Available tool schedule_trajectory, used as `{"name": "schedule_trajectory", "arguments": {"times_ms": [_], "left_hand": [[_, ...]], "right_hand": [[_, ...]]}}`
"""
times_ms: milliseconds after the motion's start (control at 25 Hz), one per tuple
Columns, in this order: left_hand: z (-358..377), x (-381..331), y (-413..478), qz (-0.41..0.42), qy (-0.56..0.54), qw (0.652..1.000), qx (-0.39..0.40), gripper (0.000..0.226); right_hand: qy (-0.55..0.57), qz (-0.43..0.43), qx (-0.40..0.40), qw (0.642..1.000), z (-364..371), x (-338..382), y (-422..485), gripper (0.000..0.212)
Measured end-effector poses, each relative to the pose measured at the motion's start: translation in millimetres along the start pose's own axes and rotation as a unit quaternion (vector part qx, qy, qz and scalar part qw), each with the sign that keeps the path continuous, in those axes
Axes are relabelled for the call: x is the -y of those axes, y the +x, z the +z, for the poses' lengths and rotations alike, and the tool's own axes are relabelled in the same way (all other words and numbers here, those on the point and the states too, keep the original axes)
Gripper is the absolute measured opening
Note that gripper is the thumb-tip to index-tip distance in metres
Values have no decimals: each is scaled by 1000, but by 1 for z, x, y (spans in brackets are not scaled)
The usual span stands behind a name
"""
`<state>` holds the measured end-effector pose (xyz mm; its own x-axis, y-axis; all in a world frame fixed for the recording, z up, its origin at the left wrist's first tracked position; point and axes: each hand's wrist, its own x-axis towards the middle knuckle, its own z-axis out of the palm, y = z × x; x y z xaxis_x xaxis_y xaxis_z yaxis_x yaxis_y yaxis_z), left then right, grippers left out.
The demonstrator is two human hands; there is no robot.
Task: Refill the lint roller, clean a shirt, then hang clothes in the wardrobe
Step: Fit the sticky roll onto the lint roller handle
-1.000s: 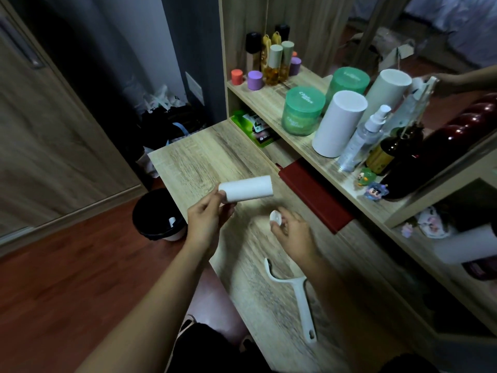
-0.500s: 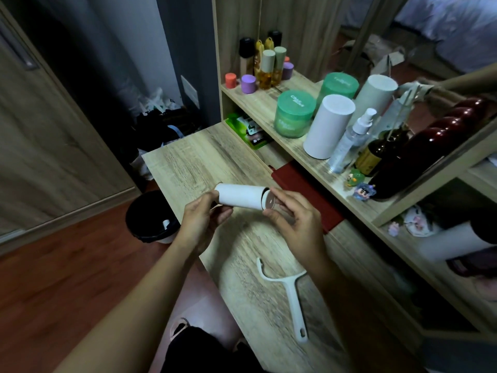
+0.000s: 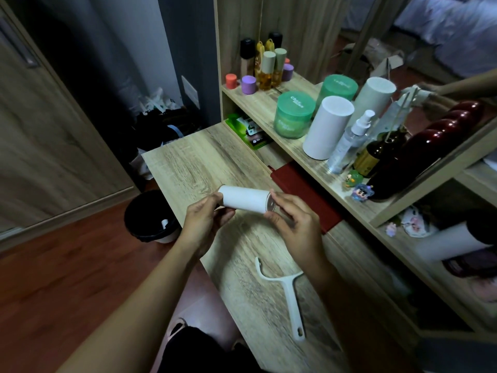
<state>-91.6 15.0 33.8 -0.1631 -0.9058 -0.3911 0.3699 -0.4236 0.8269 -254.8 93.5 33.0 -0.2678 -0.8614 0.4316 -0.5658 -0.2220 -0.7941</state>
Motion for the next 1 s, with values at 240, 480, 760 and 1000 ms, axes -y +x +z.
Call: {"name": "schedule_trajectory", "arguments": {"times_ms": [240,480,760,1000], "left_hand": [[0,5,-4,-9,-16,1000,-1,19],[14,8,-4,-7,-61,998,-24,20],[30,17,5,-110,-136,977,-119,23],[30,26,10,-156,-164,966,-126,22]], "right_hand": [[-31,9,12,999,1,-4,-3,40],[-60,-7,-46,997,10,-1,-10,27],[-55,-8,-32,998,12,4,5,31],[-108,75,-103,986,2,-4,-14,36]]}}
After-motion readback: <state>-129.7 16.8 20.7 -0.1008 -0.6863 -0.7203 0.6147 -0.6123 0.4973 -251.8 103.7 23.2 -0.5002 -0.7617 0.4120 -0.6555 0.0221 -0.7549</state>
